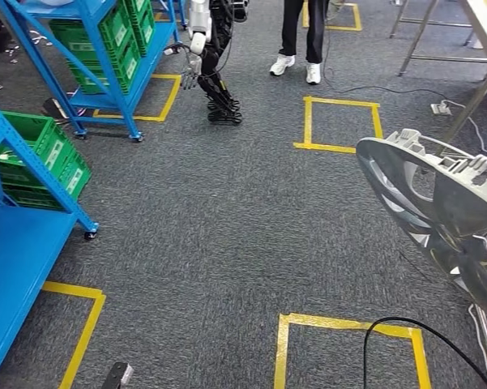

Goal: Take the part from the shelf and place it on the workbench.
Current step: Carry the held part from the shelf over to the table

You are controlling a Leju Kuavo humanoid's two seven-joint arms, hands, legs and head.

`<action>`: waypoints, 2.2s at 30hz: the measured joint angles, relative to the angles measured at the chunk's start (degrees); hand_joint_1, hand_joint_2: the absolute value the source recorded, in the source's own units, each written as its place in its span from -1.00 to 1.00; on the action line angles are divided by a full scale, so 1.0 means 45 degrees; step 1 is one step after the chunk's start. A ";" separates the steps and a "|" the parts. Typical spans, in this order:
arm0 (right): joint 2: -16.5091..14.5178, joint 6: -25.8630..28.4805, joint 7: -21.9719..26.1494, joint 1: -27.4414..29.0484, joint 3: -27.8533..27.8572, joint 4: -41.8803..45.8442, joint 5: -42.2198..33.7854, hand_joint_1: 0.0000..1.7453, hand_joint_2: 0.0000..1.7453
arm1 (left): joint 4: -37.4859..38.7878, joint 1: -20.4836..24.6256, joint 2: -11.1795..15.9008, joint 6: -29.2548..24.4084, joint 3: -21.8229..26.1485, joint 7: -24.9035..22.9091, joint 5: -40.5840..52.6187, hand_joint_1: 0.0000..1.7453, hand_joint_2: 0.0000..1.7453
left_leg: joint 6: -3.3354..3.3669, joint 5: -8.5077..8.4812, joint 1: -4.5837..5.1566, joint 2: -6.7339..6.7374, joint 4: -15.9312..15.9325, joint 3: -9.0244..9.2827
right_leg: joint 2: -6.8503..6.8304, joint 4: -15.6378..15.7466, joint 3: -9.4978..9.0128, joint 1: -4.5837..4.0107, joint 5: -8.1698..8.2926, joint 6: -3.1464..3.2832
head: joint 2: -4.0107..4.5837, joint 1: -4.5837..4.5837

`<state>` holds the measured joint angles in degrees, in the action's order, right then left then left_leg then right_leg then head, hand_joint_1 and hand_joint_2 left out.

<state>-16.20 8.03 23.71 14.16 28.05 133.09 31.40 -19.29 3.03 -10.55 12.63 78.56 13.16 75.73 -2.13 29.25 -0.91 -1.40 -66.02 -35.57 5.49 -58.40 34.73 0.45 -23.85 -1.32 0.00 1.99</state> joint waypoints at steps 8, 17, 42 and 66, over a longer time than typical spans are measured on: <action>-0.0019 -0.0114 0.0023 -0.0020 0.0153 0.0061 0.0034 1.00 1.00 | -0.0019 0.0098 -0.0035 0.0041 0.0024 -0.0004 -0.0012 -1.00 1.00 | 0.0526 -0.0544 -0.0015 0.0069 0.1688 0.0708 | -0.0414 -0.1035 0.0793 0.0048 -0.0481 -0.0567 | 0.0000 -0.0093; -0.0022 -0.0205 -0.0015 -0.0112 0.0175 0.0097 0.0113 1.00 1.00 | -0.0034 0.0011 -0.0008 0.0100 0.0043 0.0010 -0.0073 -1.00 1.00 | 0.0434 -0.0352 0.0152 0.1470 0.1678 0.0886 | -0.1979 -0.0604 0.0145 -0.0016 -0.0335 -0.0520 | 0.0000 -0.0144; -0.0111 -0.0855 -0.0129 -0.0576 0.0294 -0.0036 -0.0159 1.00 1.00 | -0.0084 0.0001 -0.0106 0.0521 0.0155 -0.0227 -0.0504 -1.00 1.00 | 0.0601 -0.0652 0.0071 0.0543 0.1720 0.0578 | -0.1066 -0.3421 0.1824 0.0028 -0.1698 -0.0572 | 0.0000 -0.0039; -0.0244 -0.0791 0.0204 -0.0247 0.0489 0.0079 -0.0502 1.00 1.00 | -0.0163 -0.0150 -0.0091 0.1244 0.0416 -0.0209 -0.0569 -1.00 1.00 | 0.0196 -0.0734 -0.0019 -0.0545 0.1723 0.0501 | 0.0752 -0.0148 0.0186 0.0069 -0.0098 -0.0284 | 0.0000 0.0102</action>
<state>-17.29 4.47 24.63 13.05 30.25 133.45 29.15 -20.03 2.35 -10.96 18.23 80.43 12.22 73.17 -1.24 25.95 -1.00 -3.85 -58.27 -33.31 8.87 -59.07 35.57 0.77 -24.29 -2.59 0.00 2.45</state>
